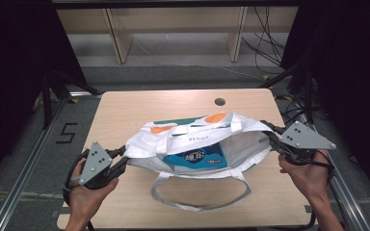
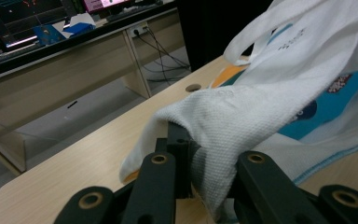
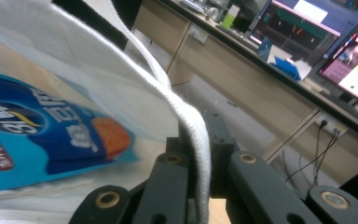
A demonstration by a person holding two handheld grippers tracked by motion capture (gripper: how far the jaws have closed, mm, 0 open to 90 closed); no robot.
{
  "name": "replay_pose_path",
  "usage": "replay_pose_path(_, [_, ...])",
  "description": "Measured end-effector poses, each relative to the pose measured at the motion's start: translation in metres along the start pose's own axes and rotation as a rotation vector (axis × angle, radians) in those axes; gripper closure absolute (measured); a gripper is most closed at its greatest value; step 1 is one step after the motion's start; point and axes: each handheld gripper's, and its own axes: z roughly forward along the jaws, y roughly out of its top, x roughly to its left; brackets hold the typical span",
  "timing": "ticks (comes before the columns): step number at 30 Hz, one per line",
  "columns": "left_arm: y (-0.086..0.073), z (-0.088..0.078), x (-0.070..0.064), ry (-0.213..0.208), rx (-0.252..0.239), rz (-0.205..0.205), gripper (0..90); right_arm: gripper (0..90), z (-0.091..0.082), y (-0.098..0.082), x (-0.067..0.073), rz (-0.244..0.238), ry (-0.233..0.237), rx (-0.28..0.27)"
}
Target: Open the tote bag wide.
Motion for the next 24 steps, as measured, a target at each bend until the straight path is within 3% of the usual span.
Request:
replay_pose_path(4, [0.018, -0.005, 0.004, 0.009, -0.042, 0.022, 81.2, 88.3, -0.005, 0.016, -0.007, -0.027, 0.006, -0.01])
replay_pose_path(5, [0.03, -0.009, 0.006, 0.01, -0.075, 0.027, 81.4, 88.3, -0.01, 0.024, -0.011, -0.025, 0.008, -0.02])
replay_pose_path(6, [0.03, -0.009, 0.006, 0.01, -0.075, 0.027, 81.6, 88.3, -0.012, 0.028, -0.014, -0.023, 0.013, -0.021])
replay_pose_path(7, [0.039, -0.013, 0.01, -0.032, -0.12, -0.024, 81.9, 88.3, -0.014, 0.032, -0.017, -0.03, 0.023, -0.02])
replay_pose_path(10, [0.045, -0.013, 0.015, -0.043, -0.145, -0.039, 82.0, 88.3, -0.018, 0.039, -0.022, -0.019, 0.035, -0.028])
replay_pose_path(13, [0.05, -0.007, 0.024, -0.057, -0.181, -0.107, 81.9, 88.3, -0.015, 0.047, -0.032, -0.007, 0.055, -0.037])
replay_pose_path(15, [0.044, 0.006, 0.029, -0.065, -0.149, -0.125, 81.7, 88.2, -0.008, 0.047, -0.034, 0.004, 0.057, -0.007])
replay_pose_path(18, [0.034, 0.015, 0.03, -0.072, -0.139, -0.138, 81.0, 88.2, 0.003, 0.039, -0.036, 0.002, 0.055, 0.018])
replay_pose_path(19, [0.026, 0.019, 0.031, -0.092, -0.1, -0.163, 80.9, 88.2, 0.012, 0.028, -0.037, 0.029, 0.066, 0.028])
replay_pose_path(20, [0.023, 0.021, 0.033, -0.104, -0.09, -0.135, 80.8, 88.2, 0.015, 0.023, -0.036, 0.056, 0.076, 0.041])
replay_pose_path(24, [0.012, 0.023, 0.03, -0.122, -0.067, -0.135, 79.8, 88.1, 0.018, 0.011, -0.032, 0.074, 0.082, 0.053])
